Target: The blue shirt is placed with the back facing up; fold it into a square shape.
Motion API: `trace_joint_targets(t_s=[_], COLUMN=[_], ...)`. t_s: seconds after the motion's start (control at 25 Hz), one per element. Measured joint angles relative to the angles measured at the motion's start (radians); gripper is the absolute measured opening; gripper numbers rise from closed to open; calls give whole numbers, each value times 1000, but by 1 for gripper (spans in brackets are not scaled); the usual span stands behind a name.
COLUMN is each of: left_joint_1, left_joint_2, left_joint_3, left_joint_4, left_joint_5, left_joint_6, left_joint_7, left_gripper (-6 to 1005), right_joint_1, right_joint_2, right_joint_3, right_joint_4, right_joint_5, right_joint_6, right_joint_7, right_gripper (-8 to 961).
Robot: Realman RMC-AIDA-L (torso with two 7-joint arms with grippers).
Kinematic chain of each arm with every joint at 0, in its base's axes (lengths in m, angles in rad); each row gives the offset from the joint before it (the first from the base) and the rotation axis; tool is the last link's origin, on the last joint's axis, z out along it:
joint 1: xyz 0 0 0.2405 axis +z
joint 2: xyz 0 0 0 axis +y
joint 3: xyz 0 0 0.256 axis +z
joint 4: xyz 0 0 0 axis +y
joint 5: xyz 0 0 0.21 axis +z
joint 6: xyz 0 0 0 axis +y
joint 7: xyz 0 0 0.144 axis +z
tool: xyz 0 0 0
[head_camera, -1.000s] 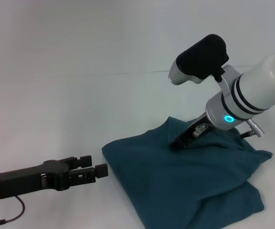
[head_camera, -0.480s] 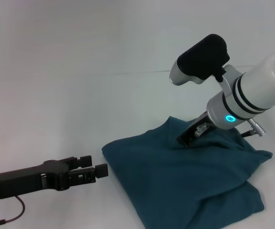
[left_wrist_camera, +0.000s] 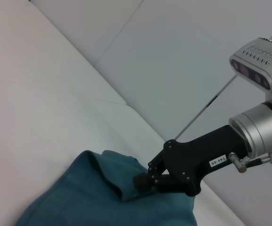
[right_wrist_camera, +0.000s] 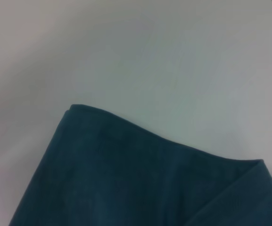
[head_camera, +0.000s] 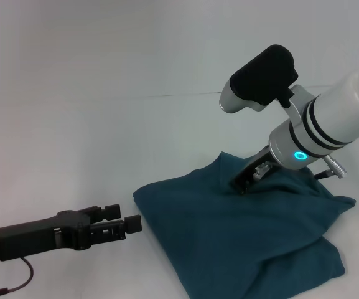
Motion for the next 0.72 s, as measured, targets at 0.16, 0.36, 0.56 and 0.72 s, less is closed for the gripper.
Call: trace_joint_targets(t_s=[0.16, 0.36, 0.56, 0.72], left_joint_1=[2, 3, 0, 0], left_joint_2=[0, 0, -1, -2], left_joint_3=[0, 0, 0, 0], left_joint_4=[0, 0, -1, -3], left_joint_5=[0, 0, 0, 0], left_joint_6=[-2, -3, -3, -3], left_joint_7=[1, 2, 4, 9], left_gripper=[920, 920, 921, 921], right_joint_1=[1, 5, 4, 15], right_joint_2=[1, 2, 2, 2], right_joint_3=[-2, -17, -43, -51], right_joint_4=[-2, 6, 8, 36], right_joint_5=[-3, -5, -2, -5], right_joint_6=[-6, -6, 3, 16], right_joint_7=[7, 11, 11, 14], right_gripper=[47, 142, 282, 424])
